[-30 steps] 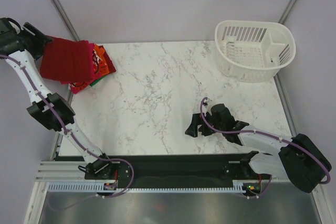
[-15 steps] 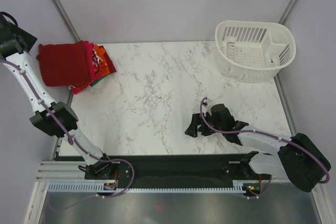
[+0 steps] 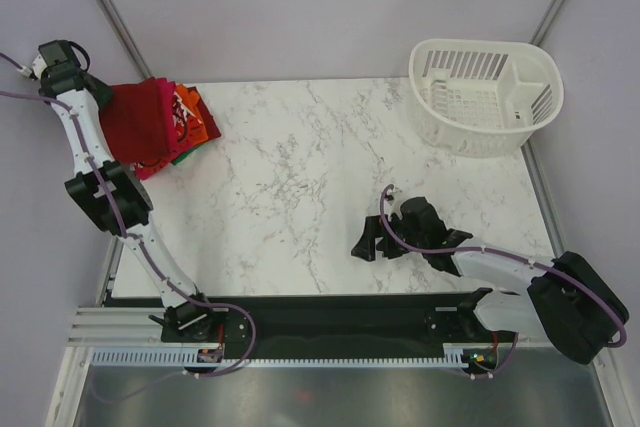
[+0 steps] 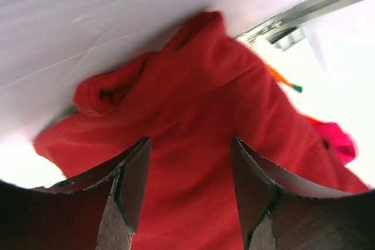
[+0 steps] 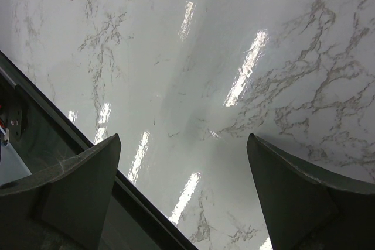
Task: Fold and stack the t-shirts
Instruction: Neatly place the folded tshirt to the corner
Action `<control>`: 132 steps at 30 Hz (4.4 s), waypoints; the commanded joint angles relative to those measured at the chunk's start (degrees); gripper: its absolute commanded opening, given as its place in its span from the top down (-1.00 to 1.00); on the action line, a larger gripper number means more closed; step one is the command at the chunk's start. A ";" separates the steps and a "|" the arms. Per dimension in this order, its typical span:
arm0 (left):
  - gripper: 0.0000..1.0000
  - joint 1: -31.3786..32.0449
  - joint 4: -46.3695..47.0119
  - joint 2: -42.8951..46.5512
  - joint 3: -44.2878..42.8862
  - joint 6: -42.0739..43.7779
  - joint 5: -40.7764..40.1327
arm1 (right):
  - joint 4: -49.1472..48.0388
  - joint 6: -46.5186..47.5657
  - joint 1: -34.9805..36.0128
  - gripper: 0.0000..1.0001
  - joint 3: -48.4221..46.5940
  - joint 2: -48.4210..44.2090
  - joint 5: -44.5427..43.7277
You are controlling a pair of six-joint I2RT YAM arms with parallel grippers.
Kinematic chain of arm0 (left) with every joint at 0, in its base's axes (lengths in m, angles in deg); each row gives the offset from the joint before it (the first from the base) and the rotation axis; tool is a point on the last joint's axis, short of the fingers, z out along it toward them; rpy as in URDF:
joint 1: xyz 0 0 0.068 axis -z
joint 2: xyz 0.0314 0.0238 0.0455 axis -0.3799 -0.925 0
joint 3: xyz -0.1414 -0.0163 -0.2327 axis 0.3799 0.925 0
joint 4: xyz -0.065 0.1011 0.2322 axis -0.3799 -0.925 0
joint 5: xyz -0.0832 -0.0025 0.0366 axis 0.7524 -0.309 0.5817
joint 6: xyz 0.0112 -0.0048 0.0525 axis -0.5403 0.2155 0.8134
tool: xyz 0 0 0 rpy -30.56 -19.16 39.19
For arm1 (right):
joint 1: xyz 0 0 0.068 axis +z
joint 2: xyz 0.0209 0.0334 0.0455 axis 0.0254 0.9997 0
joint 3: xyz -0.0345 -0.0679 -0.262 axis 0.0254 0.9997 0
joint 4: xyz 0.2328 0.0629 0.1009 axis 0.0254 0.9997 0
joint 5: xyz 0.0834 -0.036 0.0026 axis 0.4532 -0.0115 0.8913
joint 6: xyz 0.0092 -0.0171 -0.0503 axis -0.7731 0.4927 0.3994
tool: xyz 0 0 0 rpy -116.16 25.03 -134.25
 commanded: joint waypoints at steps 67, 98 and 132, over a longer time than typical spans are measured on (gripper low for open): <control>-0.98 27.12 46.96 93.63 96.84 24.75 -3.07 | 0.83 0.41 0.12 -0.96 1.59 -2.44 1.22; -0.58 27.55 123.78 44.96 123.94 27.53 16.40 | -1.02 0.41 0.12 -0.96 2.91 -2.88 2.89; -0.99 28.79 117.21 42.83 120.25 28.70 13.53 | 18.50 8.41 0.12 -0.96 -28.63 4.83 -21.36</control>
